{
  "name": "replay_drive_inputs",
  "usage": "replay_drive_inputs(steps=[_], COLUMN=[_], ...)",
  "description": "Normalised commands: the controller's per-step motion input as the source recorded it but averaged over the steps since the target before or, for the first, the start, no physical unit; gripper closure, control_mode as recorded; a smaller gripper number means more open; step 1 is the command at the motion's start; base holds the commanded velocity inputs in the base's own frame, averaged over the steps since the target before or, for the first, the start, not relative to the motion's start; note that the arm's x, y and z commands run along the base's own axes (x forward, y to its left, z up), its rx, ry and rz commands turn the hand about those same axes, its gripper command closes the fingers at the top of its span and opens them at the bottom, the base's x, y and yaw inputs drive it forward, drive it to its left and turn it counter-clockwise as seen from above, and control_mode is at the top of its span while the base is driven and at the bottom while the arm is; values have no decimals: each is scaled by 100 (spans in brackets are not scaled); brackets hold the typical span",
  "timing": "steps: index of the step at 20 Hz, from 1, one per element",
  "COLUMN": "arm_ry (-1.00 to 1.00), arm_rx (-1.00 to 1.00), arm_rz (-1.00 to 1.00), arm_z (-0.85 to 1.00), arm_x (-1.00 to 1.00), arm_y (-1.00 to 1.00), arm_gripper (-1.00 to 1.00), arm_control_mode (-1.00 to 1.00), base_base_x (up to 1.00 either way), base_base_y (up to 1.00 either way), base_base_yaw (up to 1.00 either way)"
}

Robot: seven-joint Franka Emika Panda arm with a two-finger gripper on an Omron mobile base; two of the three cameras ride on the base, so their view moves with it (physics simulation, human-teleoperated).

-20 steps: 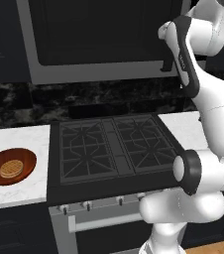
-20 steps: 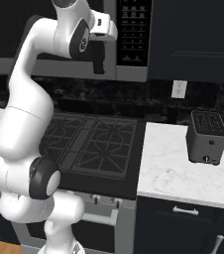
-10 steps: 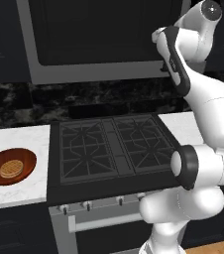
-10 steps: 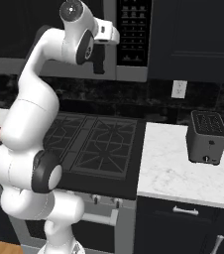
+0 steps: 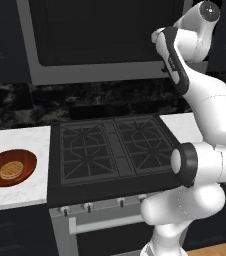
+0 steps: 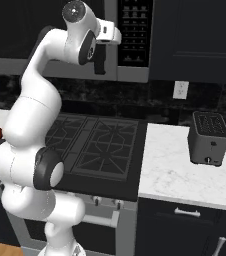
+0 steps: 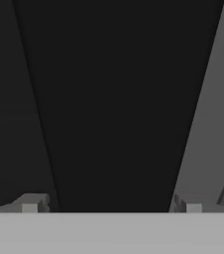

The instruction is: Open the microwave, place the bowl with waffle inside the microwave, then close the microwave door and turn it on.

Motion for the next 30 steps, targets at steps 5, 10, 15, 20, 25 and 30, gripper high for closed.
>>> replay_drive_inputs(steps=[5, 10, 15, 20, 25, 30], arm_ry=[-5, -1, 0, -3, -9, -9], arm_rx=[-1, 0, 0, -2, -8, -6], arm_rz=[0, 1, 3, 11, 10, 0], arm_z=[-32, -10, -3, 1, 7, 18], arm_x=[55, 48, 20, -19, -64, -100], arm_y=[28, 91, 100, 100, 100, 100], arm_gripper=[100, 100, 100, 100, 100, 100], arm_control_mode=[-100, -100, -100, -100, -100, -100], base_base_x=[0, 0, 0, 0, 0, 0], base_base_y=[0, 0, 0, 0, 0, 0], base_base_yaw=[0, 0, 0, 0, 0, 0])
